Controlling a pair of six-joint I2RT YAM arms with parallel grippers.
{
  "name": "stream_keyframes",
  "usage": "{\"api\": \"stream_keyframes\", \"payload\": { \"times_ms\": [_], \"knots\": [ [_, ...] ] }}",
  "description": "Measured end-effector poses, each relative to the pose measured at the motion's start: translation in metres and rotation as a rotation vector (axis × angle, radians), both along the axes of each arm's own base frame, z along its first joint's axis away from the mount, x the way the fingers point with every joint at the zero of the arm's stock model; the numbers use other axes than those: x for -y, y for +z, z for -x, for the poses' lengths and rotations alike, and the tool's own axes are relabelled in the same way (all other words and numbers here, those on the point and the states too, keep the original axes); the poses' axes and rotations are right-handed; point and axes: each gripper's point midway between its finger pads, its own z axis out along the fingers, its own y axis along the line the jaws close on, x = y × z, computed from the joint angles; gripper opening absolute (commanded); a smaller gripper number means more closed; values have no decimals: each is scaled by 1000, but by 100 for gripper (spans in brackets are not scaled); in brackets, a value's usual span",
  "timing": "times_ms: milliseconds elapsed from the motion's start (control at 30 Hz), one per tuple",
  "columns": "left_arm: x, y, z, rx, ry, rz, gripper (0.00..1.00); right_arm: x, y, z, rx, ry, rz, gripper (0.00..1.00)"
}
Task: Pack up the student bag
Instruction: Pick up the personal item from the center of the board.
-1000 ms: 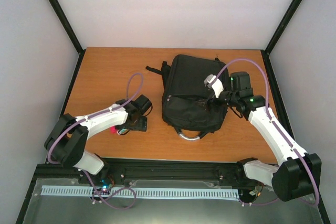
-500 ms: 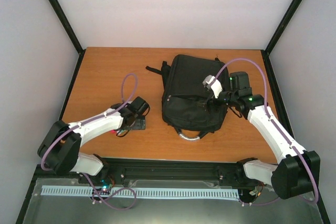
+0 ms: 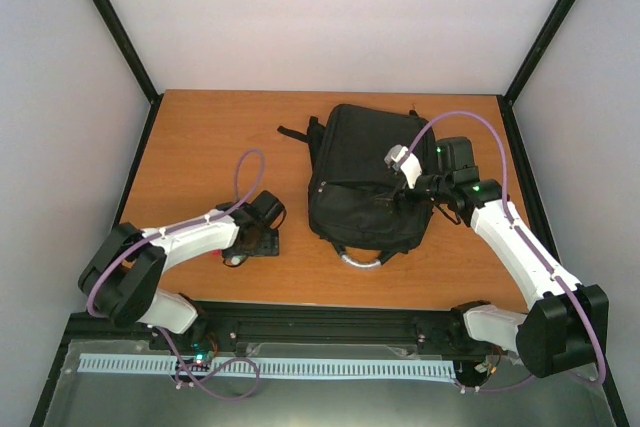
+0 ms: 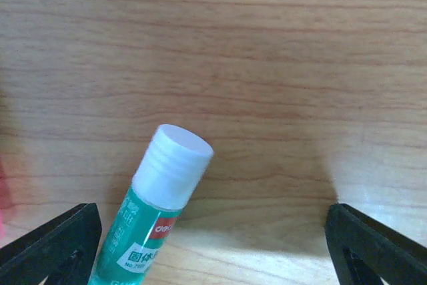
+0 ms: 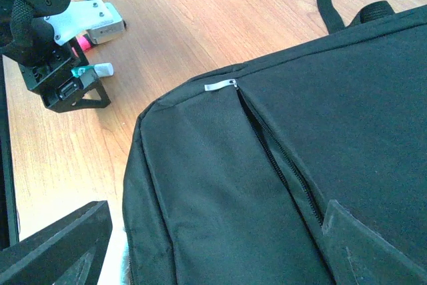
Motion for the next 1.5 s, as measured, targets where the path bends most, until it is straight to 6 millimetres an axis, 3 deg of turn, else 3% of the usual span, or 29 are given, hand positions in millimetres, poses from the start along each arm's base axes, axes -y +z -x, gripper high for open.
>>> {"api": "stream_keyframes", "payload": {
  "times_ms": [333, 600, 800, 1167, 1400, 1500],
  "knots": [
    [12, 1, 20, -35, -16, 128, 77, -2, 0, 3, 1, 19, -6, 88],
    [12, 5, 23, -22, -3, 147, 59, -2, -3, 2, -9, 22, -1, 89],
    [11, -5, 28, -63, -13, 117, 43, -2, -3, 2, -8, 22, -1, 89],
    [15, -6, 30, -62, -50, 74, 11, -2, -4, 2, -6, 25, 2, 89],
    [21, -3, 31, -69, -96, 16, 3, -2, -5, 3, -11, 25, 4, 90],
    [30, 9, 34, -66, -131, 20, 3, -1, -5, 2, -10, 20, 8, 90]
  ]
}}
